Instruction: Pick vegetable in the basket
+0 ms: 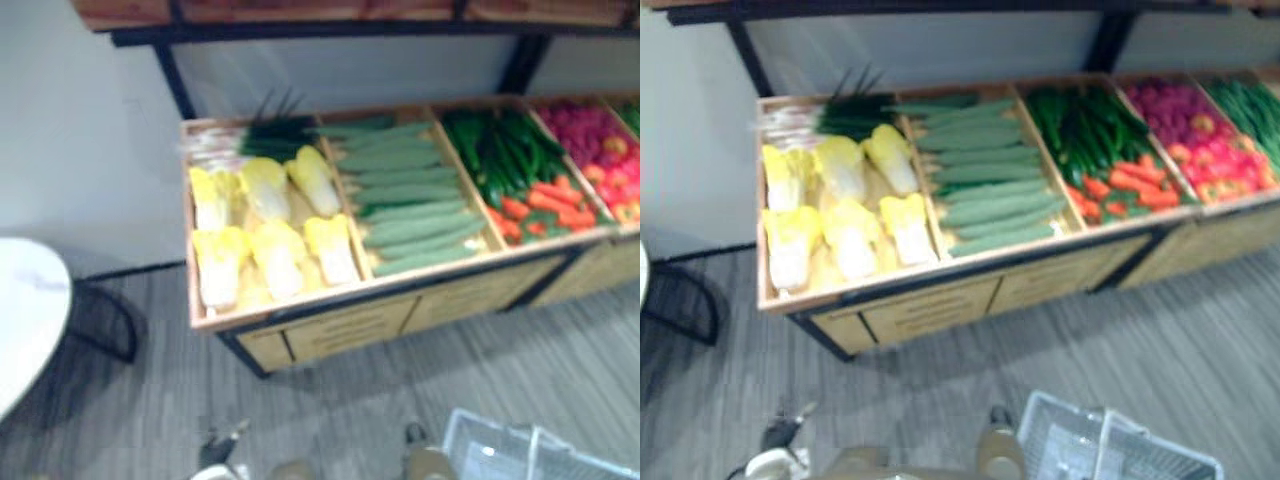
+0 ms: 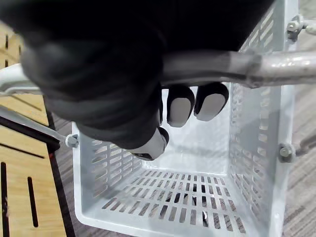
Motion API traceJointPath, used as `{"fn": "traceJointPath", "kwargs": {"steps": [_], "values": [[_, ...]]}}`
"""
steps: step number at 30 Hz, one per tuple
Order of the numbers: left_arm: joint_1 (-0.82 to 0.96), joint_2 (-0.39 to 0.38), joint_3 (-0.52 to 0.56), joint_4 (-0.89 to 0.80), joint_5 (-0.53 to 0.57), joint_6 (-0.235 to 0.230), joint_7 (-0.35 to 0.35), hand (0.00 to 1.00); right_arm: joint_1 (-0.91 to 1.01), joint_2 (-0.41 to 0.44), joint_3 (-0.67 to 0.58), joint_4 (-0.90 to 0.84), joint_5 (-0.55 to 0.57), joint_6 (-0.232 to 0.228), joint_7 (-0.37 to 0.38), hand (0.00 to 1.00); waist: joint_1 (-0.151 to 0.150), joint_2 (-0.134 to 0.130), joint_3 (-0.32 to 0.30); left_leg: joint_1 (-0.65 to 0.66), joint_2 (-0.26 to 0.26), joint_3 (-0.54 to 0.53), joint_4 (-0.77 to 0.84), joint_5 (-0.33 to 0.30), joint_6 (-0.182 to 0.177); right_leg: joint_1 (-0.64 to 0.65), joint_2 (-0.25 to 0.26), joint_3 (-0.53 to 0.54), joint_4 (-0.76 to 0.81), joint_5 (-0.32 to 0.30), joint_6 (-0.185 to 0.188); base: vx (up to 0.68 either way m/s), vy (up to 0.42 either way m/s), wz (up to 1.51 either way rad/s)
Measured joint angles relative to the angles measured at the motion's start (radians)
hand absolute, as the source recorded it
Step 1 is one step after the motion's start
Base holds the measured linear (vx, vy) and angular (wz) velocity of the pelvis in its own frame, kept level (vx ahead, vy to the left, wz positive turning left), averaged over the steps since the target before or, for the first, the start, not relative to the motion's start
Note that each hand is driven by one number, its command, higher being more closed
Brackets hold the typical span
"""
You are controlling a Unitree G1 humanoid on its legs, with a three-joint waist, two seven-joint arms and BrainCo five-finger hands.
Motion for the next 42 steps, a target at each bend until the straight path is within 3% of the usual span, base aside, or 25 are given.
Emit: {"fn": "traceJointPath", "kwargs": {"steps": [1,3,4,5,9,11,17,20,30,35,42], "values": [[-0.03,-0.041,-0.016,-0.008,-0.027,-0.002,-0.003,0.0,0.014,-0.01,-0.007,-0.031,0.01,0.004,-0.006,1.0,-0.039,0.04,-0.001,-0.033,0.101,0.24,0.033,0.072,0.036,0.052,-0.003,-0.136,-0.022,-0.018,-0.029,0.15,-0.471,2.16],[-0.043,-0.068,-0.014,-0.022,-0.031,-0.001,-0.002,0.0,0.018,-0.022,-0.012,-0.042,0.013,0.01,-0.009,1.0,-0.032,0.054,-0.002,0.008,0.129,0.44,-0.012,0.127,0.009,0.081,0.0,-0.184,-0.042,-0.025,-0.045,0.1,-0.395,1.31],[-0.042,-0.072,-0.015,-0.037,-0.031,-0.001,0.003,0.0,0.012,-0.028,-0.007,-0.043,0.013,0.009,-0.012,1.0,-0.027,0.056,-0.001,0.042,0.104,0.483,-0.062,0.141,-0.01,0.097,0.005,-0.208,-0.06,-0.022,-0.059,0.06,-0.266,0.56],[-0.046,-0.065,-0.015,-0.037,-0.04,-0.002,0.008,0.0,0.005,-0.026,-0.007,-0.042,0.013,0.004,-0.012,1.0,-0.028,0.057,-0.001,0.068,0.064,0.46,-0.133,0.144,-0.009,0.108,0.011,-0.227,-0.074,-0.02,-0.072,0.05,-0.219,0.33],[-0.06,-0.06,-0.018,-0.132,-0.125,-0.007,0.057,0.0,0.006,-0.019,-0.015,-0.045,0.012,-0.004,-0.013,1.0,-0.036,0.054,-0.007,0.143,0.011,0.422,-0.345,0.268,-0.022,0.143,0.019,-0.272,-0.121,-0.013,-0.085,0.03,-0.141,0.29],[-0.113,-0.046,-0.019,-0.224,-0.18,-0.025,0.117,0.0,0.017,-0.001,-0.037,-0.047,0.009,-0.005,-0.017,1.0,-0.037,0.051,-0.014,0.146,-0.004,0.385,-0.431,0.324,-0.024,0.146,0.02,-0.312,-0.135,-0.012,-0.087,0.02,-0.047,0.48],[-0.208,0.046,-0.034,-0.453,-0.222,-0.072,0.252,0.0,0.054,0.006,-0.027,-0.044,0.007,-0.002,-0.021,1.0,-0.041,0.048,-0.017,0.2,-0.013,0.388,-0.492,0.344,-0.026,0.19,0.03,-0.314,-0.162,-0.008,-0.093,0.05,0.002,0.03],[-0.248,0.099,-0.046,-0.552,-0.197,-0.089,0.296,0.0,0.065,0.002,0.001,-0.047,0.005,-0.003,-0.027,1.0,-0.063,0.048,-0.02,0.197,-0.017,0.393,-0.495,0.344,-0.026,0.192,0.033,-0.304,-0.19,0.013,-0.099,0.03,0.033,-0.08],[-0.322,0.121,-0.195,-0.579,-0.008,-0.06,0.304,0.0,0.08,0.0,0.012,-0.078,-0.004,-0.003,-0.032,1.0,-0.092,0.069,-0.009,0.189,-0.029,0.447,-0.496,0.346,-0.021,0.175,0.038,-0.242,-0.274,0.088,-0.093,-0.03,0.034,-0.2],[-0.376,0.099,-0.226,-0.522,0.032,-0.02,0.297,0.0,0.062,-0.016,0.041,-0.105,-0.004,-0.001,-0.039,1.0,-0.135,0.096,0.031,0.156,-0.028,0.479,-0.493,0.353,-0.012,0.116,0.042,-0.199,-0.263,0.097,-0.095,-0.08,0.0,-0.21],[-0.568,0.098,-0.252,-0.415,0.069,0.023,0.31,0.0,0.028,-0.013,0.087,-0.133,-0.002,-0.003,-0.05,1.0,-0.141,0.074,0.103,0.102,-0.027,0.507,-0.488,0.367,-0.006,0.017,0.043,-0.164,-0.195,0.102,-0.089,-0.02,-0.011,-0.11]]}}
